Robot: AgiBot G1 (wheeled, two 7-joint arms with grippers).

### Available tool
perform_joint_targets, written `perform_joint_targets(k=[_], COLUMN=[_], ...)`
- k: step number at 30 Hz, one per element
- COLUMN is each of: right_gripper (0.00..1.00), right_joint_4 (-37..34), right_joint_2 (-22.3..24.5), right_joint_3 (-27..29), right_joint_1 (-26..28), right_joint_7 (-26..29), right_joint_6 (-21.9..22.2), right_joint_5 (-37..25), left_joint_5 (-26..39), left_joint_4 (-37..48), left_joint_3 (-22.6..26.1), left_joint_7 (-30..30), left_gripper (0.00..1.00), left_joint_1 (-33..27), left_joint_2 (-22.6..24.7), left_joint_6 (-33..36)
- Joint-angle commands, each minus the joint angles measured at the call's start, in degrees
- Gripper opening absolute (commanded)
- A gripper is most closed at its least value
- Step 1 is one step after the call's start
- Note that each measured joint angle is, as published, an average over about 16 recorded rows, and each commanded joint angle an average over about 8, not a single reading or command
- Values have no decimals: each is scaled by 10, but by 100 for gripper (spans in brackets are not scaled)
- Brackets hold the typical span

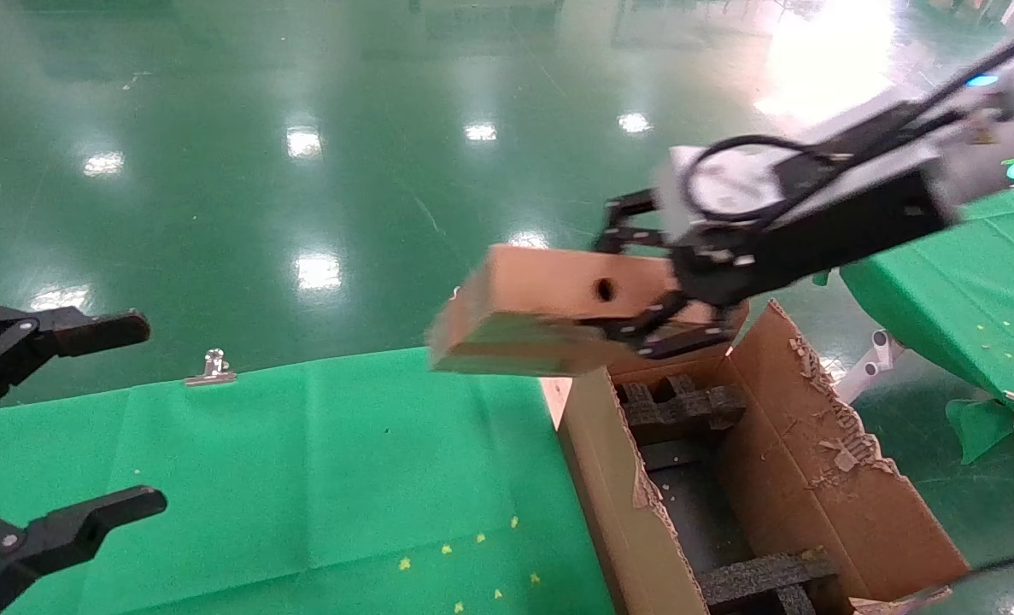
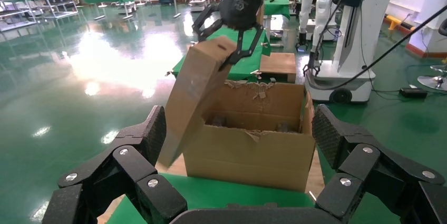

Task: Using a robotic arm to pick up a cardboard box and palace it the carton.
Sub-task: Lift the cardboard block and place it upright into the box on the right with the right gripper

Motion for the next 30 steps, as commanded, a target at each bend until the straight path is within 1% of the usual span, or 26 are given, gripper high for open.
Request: perform_joint_targets(k=[1, 10, 17, 23, 30], right_gripper=[0, 0, 0, 0, 0], right_joint_4=[-5, -6, -22, -35, -38], right_joint_2=[21, 127, 195, 225, 230], right_joint_3=[-17, -109, -162, -182, -187], right_joint_1=[14, 76, 101, 110, 112], right_joint_7=[-5, -9, -9, -3, -1], right_joint_6=[0, 0, 4, 10, 16], right_joint_5=[11, -2, -14, -3, 5], left_joint_5=[0, 0, 0, 0, 0], left_joint_4=[0, 0, 0, 0, 0], left_joint_3=[0, 0, 0, 0, 0], left_joint_7=[0, 0, 0, 0, 0], left_gripper=[100, 100, 100, 100, 100], left_joint_1=[0, 0, 0, 0, 0], left_joint_2=[0, 0, 0, 0, 0], left_joint_6=[0, 0, 0, 0, 0])
